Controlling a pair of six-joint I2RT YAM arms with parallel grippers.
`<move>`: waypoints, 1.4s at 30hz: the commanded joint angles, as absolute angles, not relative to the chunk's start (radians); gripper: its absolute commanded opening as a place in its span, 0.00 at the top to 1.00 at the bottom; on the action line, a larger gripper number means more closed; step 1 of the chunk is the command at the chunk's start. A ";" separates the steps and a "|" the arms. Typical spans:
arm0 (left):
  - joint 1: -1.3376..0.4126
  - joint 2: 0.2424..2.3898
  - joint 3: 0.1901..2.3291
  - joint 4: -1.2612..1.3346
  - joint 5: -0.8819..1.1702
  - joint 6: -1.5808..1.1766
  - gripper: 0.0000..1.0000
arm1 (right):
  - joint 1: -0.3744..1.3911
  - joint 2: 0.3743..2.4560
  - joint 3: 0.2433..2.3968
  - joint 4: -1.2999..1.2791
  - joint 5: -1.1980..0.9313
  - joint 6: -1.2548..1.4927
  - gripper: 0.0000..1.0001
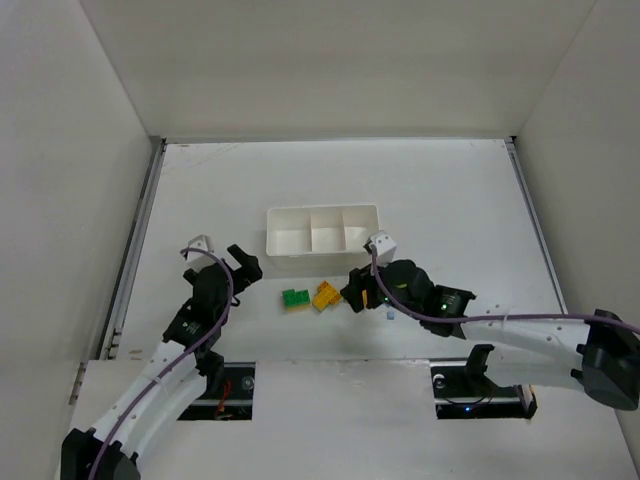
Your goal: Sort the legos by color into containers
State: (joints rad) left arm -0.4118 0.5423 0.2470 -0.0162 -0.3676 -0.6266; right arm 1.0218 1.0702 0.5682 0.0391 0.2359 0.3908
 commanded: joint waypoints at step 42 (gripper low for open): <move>-0.323 0.469 0.229 0.006 -0.305 -0.724 0.46 | 1.082 1.816 1.154 -0.167 -0.101 -0.028 0.21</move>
State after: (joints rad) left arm -0.3595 0.4591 0.2333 0.0303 -0.3618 -0.7158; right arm 1.0863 1.7981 1.1061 -0.1364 -0.0803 0.0051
